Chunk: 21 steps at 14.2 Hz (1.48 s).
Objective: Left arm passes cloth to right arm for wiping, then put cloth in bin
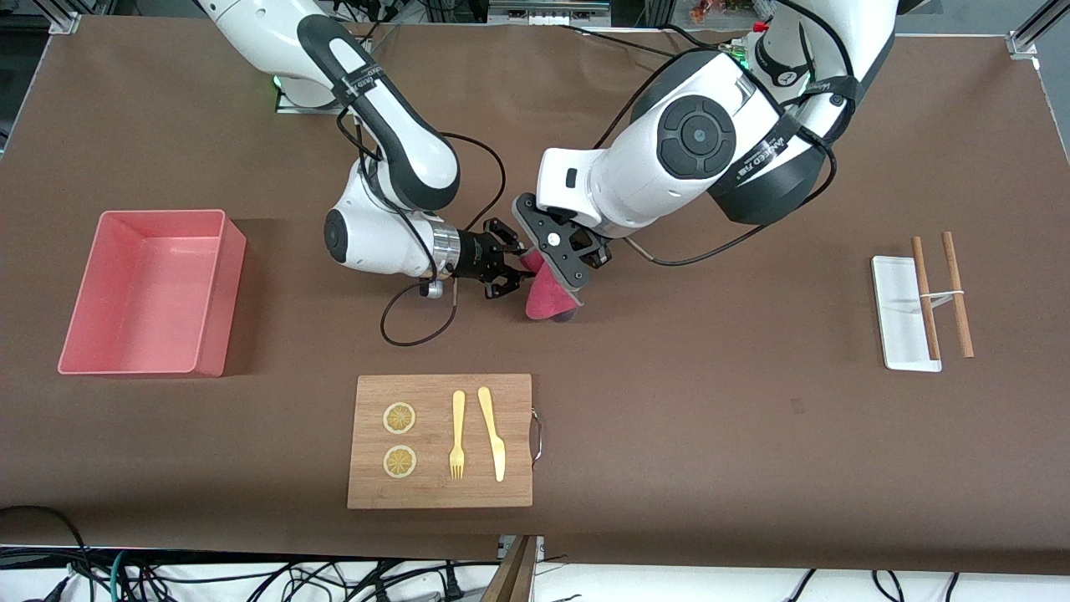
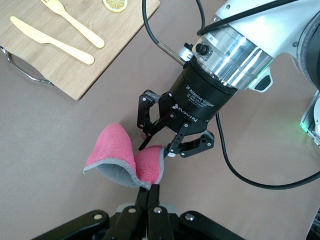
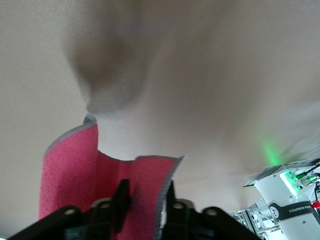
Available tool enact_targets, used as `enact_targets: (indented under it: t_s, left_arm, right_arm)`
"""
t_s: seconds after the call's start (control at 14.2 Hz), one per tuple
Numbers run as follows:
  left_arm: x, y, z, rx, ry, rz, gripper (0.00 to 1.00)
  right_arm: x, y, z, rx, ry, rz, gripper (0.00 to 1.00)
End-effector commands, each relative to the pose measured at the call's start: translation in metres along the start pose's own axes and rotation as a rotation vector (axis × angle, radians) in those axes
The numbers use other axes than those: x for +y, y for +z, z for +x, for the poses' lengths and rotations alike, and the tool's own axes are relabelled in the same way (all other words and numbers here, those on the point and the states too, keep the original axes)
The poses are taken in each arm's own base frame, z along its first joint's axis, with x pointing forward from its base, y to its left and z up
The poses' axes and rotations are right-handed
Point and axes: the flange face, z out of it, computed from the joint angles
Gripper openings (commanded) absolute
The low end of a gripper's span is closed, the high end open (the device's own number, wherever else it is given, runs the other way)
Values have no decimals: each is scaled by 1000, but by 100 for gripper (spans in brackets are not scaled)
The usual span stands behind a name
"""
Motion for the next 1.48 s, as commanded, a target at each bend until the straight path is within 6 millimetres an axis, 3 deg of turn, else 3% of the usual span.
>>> enact_targets:
  t_s: [0.0, 0.21, 0.49, 0.78, 0.99, 1.06, 1.27, 1.41]
  left_arm:
    - [4, -5, 0, 2, 26, 20, 0]
    - [4, -6, 0, 3, 27, 20, 0]
    - [3, -4, 0, 1, 25, 17, 0]
    - [4, -6, 0, 3, 25, 20, 0]
    - [4, -7, 0, 4, 24, 24, 0]
    - [4, -7, -1, 1, 20, 22, 99]
    - [3, -8, -1, 1, 24, 25, 100]
    - [0, -10, -4, -11, 13, 25, 100]
  right_arm:
    - [5, 1, -4, -15, -37, 9, 0]
    - [3, 3, -4, -17, -49, 8, 0]
    - [-9, -13, -7, -26, -154, 18, 0]
    - [-29, -55, -22, -6, -279, -41, 0]
    - [-41, -107, -29, 66, -379, -110, 0]
    - [-45, -126, -35, 102, -423, -138, 0]
    - [-54, -188, -37, 136, -520, -211, 0]
    - [-54, -215, -37, 144, -601, -258, 0]
